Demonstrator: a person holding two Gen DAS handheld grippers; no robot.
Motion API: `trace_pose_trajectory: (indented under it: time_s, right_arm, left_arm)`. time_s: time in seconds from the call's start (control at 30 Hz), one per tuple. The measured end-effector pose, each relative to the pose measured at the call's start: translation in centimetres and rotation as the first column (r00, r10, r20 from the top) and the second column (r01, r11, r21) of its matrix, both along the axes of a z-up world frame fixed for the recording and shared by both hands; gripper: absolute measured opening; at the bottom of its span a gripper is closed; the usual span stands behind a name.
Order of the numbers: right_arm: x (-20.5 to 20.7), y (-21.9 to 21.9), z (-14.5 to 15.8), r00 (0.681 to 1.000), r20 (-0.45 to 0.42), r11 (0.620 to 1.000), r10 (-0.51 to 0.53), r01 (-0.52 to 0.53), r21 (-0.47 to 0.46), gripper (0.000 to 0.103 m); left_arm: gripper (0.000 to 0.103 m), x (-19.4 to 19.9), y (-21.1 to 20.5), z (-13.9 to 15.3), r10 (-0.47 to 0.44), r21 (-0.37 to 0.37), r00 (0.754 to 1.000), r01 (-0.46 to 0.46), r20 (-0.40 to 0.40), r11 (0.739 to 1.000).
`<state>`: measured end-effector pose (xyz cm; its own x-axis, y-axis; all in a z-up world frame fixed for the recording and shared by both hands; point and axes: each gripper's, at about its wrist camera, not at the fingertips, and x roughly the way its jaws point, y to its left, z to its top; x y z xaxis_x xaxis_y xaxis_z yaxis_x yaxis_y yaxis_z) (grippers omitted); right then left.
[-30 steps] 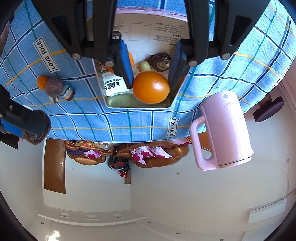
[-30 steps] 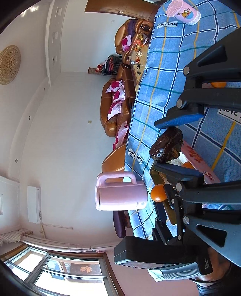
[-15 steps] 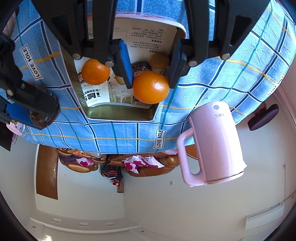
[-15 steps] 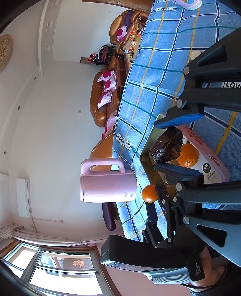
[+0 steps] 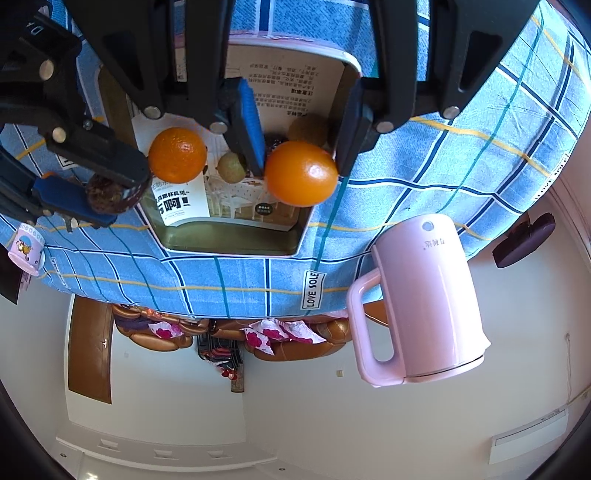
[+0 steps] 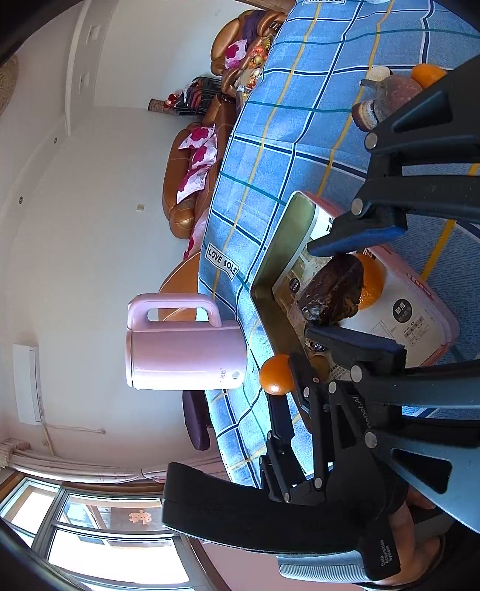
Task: Organize fruits
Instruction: 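Lower both fruits into the tin box and open both tools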
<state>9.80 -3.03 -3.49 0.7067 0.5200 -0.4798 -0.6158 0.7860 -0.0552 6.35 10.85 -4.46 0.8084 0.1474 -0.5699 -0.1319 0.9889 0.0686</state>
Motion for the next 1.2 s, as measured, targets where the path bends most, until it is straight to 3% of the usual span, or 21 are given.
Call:
trace_pose_trajectory:
  time_s: [1.2]
  right_arm:
    - [1.6, 1.2, -1.5, 0.994, -0.106, 0.999, 0.009, -0.013, -0.04, 0.041]
  left_arm:
    - [0.042, 0.4, -0.3, -0.4, -0.011, 0.034, 0.999, 0.013, -0.034, 0.999]
